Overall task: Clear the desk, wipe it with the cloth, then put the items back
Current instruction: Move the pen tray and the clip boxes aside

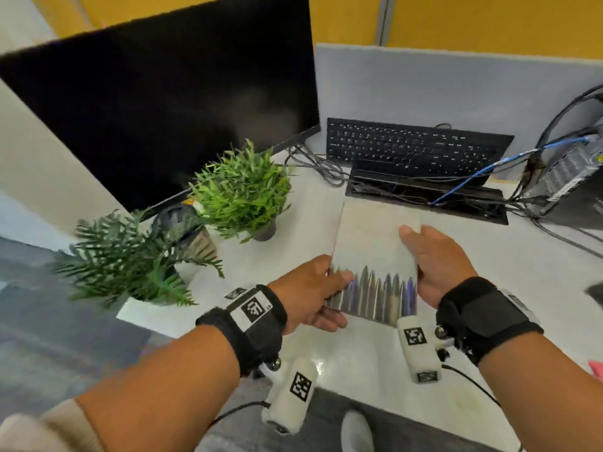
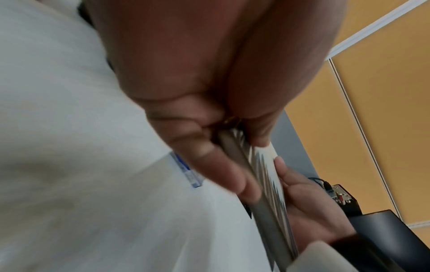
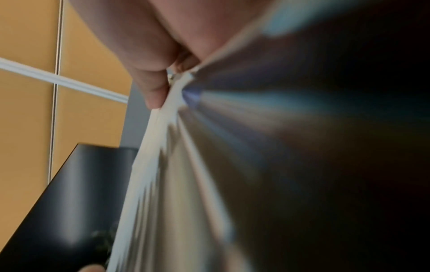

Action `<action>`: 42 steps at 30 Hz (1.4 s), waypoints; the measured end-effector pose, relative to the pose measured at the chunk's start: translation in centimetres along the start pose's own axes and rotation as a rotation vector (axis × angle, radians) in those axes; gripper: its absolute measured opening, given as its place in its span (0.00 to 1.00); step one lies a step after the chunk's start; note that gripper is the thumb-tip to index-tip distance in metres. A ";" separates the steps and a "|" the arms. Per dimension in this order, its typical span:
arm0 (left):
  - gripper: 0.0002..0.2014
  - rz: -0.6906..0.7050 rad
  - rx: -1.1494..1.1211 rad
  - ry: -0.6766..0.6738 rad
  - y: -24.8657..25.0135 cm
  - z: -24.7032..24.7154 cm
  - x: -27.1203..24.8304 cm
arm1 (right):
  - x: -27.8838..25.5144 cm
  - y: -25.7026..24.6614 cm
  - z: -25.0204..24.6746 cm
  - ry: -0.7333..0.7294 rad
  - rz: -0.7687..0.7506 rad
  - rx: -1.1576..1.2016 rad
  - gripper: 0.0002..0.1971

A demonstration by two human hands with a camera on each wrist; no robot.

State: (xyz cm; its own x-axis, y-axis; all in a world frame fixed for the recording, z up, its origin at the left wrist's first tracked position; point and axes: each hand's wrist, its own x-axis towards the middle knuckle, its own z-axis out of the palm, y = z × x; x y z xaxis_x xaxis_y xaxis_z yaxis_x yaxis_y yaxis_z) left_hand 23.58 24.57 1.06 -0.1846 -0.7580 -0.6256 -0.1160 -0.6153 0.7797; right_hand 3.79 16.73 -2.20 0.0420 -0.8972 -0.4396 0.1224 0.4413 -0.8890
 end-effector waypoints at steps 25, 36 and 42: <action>0.15 -0.127 -0.359 0.584 -21.9 -21.1 -4.3 | 0.2 17.5 22.8 -0.027 0.129 -0.488 0.28; 0.07 -0.180 -0.279 0.658 -22.1 -21.0 -3.4 | -3.9 16.4 24.7 -0.025 0.022 -0.851 0.26; 0.17 -0.186 0.212 0.834 -21.3 -20.8 -5.1 | -4.4 15.7 23.6 -0.023 0.045 -0.819 0.26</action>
State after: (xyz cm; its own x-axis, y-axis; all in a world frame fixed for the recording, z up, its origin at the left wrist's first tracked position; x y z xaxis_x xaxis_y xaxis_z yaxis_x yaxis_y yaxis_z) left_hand 47.24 37.04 -12.94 0.6187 -0.6118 -0.4929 -0.2674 -0.7539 0.6001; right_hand 28.96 27.22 -11.13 0.0512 -0.8743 -0.4827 -0.6427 0.3411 -0.6860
